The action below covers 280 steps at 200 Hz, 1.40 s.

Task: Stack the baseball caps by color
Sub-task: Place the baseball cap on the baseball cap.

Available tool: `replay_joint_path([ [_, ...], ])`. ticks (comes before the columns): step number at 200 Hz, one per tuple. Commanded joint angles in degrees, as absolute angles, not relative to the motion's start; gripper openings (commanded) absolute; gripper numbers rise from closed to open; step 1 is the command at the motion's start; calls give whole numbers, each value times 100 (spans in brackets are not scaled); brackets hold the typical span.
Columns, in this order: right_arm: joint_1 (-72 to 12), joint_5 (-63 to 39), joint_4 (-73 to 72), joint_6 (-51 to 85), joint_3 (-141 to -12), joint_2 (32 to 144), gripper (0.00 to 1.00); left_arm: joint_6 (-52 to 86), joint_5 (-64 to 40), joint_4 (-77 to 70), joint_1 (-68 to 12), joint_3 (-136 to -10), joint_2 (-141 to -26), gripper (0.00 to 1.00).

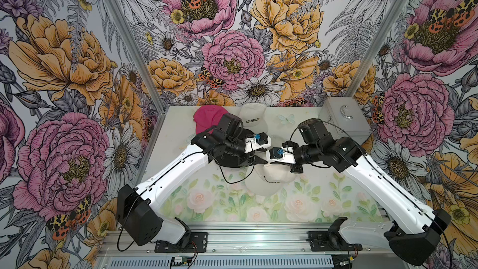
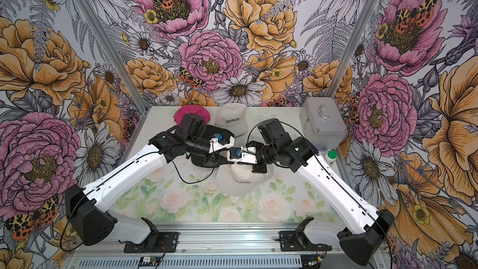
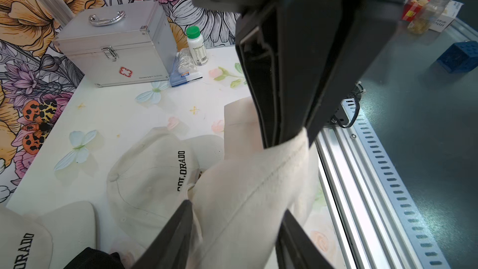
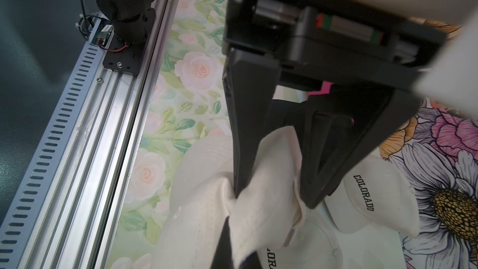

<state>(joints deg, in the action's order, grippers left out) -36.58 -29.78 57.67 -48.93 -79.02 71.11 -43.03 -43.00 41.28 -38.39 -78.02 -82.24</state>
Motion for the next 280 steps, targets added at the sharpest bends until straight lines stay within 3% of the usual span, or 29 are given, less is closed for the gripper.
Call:
replay_joint_path([
  [1, -3700, -3054, 5682, -4804, -7958, 7182, 0, -4499, -4651, 4262, -3887, -7956, -8244, 32],
  [5, -3707, -3065, 5680, -4784, -7954, 7188, 0, -4522, -4685, 4263, -3883, -7959, -8238, 24],
  [12, -3677, -3138, 5679, -4757, -7958, 7197, 0, -4551, -4746, 4262, -3877, -7947, -8228, 0],
  [23, -3546, -3418, 5678, -4704, -7921, 7174, 9, -4560, -4825, 4263, -3853, -7957, -8210, 0],
  [38, -3197, -4182, 5682, -4701, -7756, 7087, 31, -4570, -5088, 4263, -3721, -7982, -8192, 0],
  [55, -2895, -4715, 5678, -4788, -7496, 6959, 45, -4586, -5508, 4270, -3486, -7992, -8141, 0],
  [110, -2543, -5253, 5645, -5232, -6533, 6618, 60, -4482, -6046, 4267, -3049, -8051, -7822, 0],
  [188, -2384, -4904, 5623, -5106, -6402, 6800, 55, -4475, -6465, 4269, -2496, -7833, -7420, 0],
  [220, -2286, -5316, 5625, -5306, -6401, 6595, 49, -4426, -6282, 4271, -2496, -7744, -7435, 0],
  [254, -2287, -5371, 5625, -5258, -6410, 6583, 39, -4456, -6294, 4270, -2498, -7759, -7477, 0],
  [280, -2271, -5301, 5626, -5198, -6447, 6598, 21, -4456, -6237, 4271, -2496, -7752, -7519, 0],
])
